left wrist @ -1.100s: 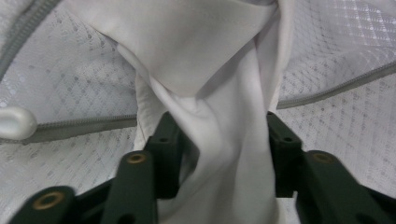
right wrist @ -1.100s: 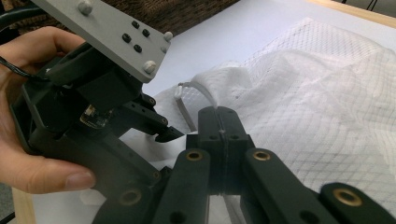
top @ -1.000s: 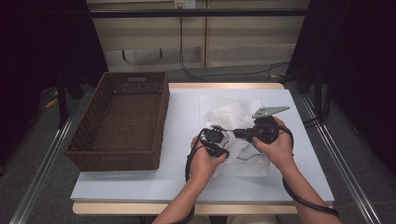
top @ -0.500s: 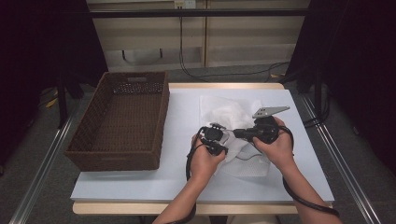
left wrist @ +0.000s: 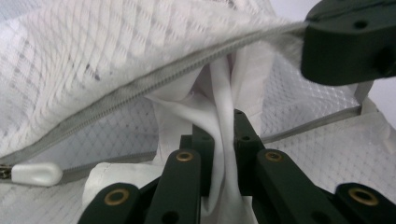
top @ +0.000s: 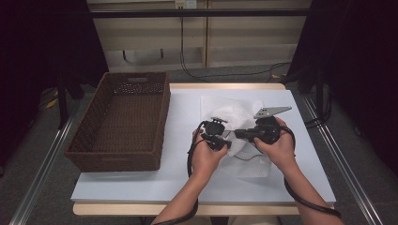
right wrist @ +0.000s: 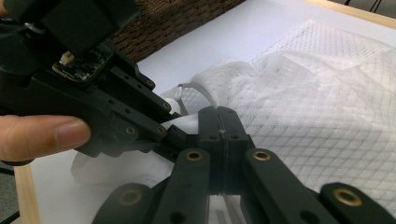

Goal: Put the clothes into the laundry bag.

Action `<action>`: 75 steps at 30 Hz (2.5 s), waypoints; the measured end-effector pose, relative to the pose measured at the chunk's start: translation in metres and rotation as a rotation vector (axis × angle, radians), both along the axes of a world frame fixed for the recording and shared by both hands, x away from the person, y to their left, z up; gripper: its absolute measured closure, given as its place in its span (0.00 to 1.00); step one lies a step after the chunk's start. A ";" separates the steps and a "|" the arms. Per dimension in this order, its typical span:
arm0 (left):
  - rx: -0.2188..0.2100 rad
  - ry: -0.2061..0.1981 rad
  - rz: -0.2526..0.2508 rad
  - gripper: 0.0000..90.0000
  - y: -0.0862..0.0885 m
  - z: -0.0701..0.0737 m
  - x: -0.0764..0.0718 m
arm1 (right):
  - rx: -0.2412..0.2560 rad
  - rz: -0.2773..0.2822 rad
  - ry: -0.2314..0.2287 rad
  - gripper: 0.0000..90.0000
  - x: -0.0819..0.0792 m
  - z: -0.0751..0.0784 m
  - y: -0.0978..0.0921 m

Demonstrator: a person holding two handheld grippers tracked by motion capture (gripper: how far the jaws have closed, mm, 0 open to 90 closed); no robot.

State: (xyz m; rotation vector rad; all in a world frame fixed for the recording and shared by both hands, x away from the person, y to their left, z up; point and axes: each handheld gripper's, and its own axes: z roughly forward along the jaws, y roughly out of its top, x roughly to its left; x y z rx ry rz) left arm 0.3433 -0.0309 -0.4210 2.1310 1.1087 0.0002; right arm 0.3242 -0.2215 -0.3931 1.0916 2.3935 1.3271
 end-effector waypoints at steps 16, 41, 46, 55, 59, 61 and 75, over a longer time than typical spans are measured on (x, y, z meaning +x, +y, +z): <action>-0.022 -0.041 0.039 0.93 -0.006 0.004 0.006 | 0.004 -0.001 -0.008 1.00 -0.001 0.002 0.000; -0.019 -0.111 0.078 0.91 -0.016 -0.009 0.022 | -0.001 0.005 -0.007 1.00 -0.002 0.002 0.002; -0.020 -0.091 0.064 0.83 -0.016 -0.014 0.023 | -0.008 0.001 0.004 1.00 0.000 -0.001 0.001; 0.009 -0.070 0.008 0.57 -0.011 -0.016 0.019 | -0.009 -0.003 0.006 1.00 0.000 -0.002 0.000; 0.026 -0.075 -0.019 0.44 -0.006 -0.013 0.015 | -0.009 -0.004 0.007 1.00 0.000 -0.002 0.000; 0.044 -0.079 -0.020 0.38 -0.004 -0.011 0.012 | -0.008 -0.004 0.007 1.00 0.001 -0.002 0.000; 0.092 -0.071 -0.053 0.20 0.007 -0.011 -0.002 | -0.011 -0.003 0.010 1.00 0.001 -0.003 0.001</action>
